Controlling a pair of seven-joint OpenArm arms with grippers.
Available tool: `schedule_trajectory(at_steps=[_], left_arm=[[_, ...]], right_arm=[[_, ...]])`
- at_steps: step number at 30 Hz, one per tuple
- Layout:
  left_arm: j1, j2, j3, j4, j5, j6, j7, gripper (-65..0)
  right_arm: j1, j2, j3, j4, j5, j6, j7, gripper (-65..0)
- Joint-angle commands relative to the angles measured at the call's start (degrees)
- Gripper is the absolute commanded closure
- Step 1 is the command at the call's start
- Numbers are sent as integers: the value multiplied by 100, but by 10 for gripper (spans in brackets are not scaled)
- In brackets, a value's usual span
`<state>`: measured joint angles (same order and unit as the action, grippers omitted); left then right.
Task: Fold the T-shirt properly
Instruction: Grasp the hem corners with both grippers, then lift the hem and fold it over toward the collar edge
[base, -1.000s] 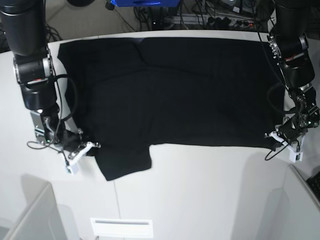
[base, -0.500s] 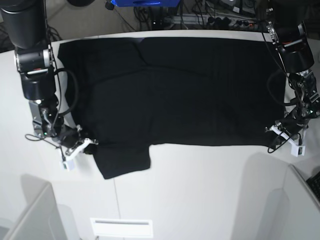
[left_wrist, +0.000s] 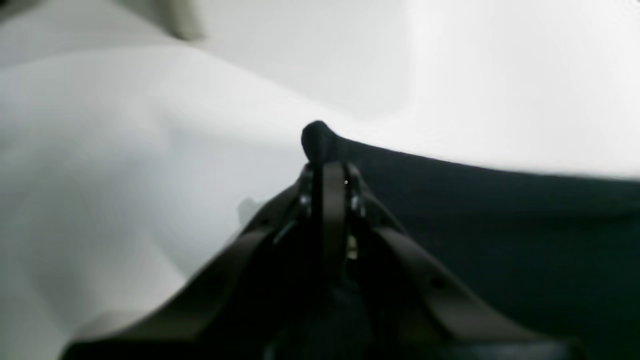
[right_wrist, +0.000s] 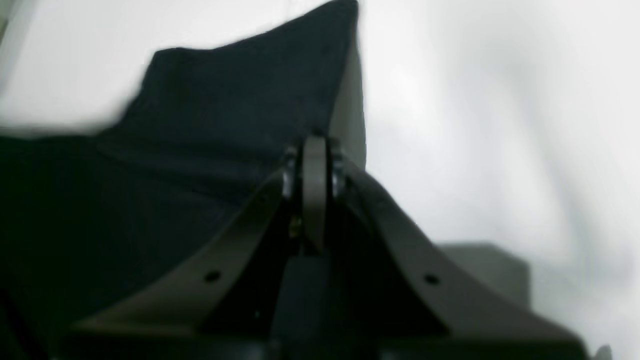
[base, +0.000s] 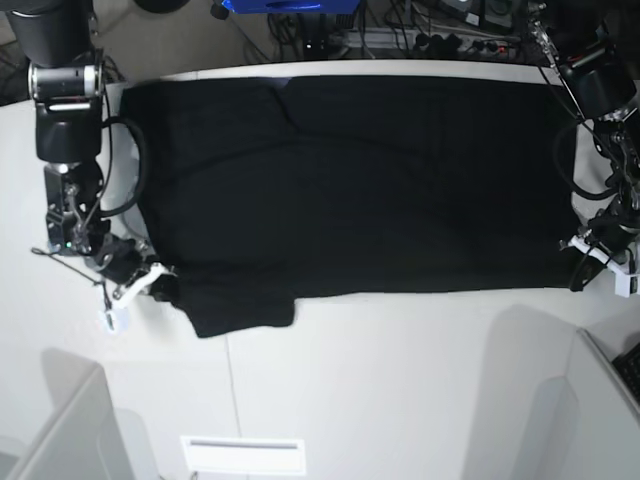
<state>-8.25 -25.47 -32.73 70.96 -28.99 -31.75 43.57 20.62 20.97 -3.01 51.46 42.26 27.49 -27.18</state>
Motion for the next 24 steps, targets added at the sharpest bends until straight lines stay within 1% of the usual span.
schedule_trajectory(at_steps=[1,5,9,12,15,18,21,24], left_arm=[[-85,-103,-10,205,-77,-21,-124,0],[91,-94,-10,346,-77,-21,-115,0],[311,-103,-54,372,-103,-30,-115,0],[469,-112,-54,513,-428,-30,-115,0],[654,-121,-54,574,-762,-30,-115,0],[794,-121,-54,680,-806,-30,-115,0],[953,-121,-54,882,-806,-30,-115,0],[1093,-112,-54,1102,-806,-30,-115,0]], right_arm=[[166,70,85,203,95,34,103,0],[35,79,138,423,95,34,-135,0],[-247,35,437,766,95,34,-390,0],[-423,35,621,1091,95,34,-513,0],[-598,35,788,1452,95,34,-794,0],[-792,35,876,1803,104,34,-979,0],[-994,35,955,2137,95,34,-1049,0],[-1091,26,1149,2304,95,34,-1313,0]])
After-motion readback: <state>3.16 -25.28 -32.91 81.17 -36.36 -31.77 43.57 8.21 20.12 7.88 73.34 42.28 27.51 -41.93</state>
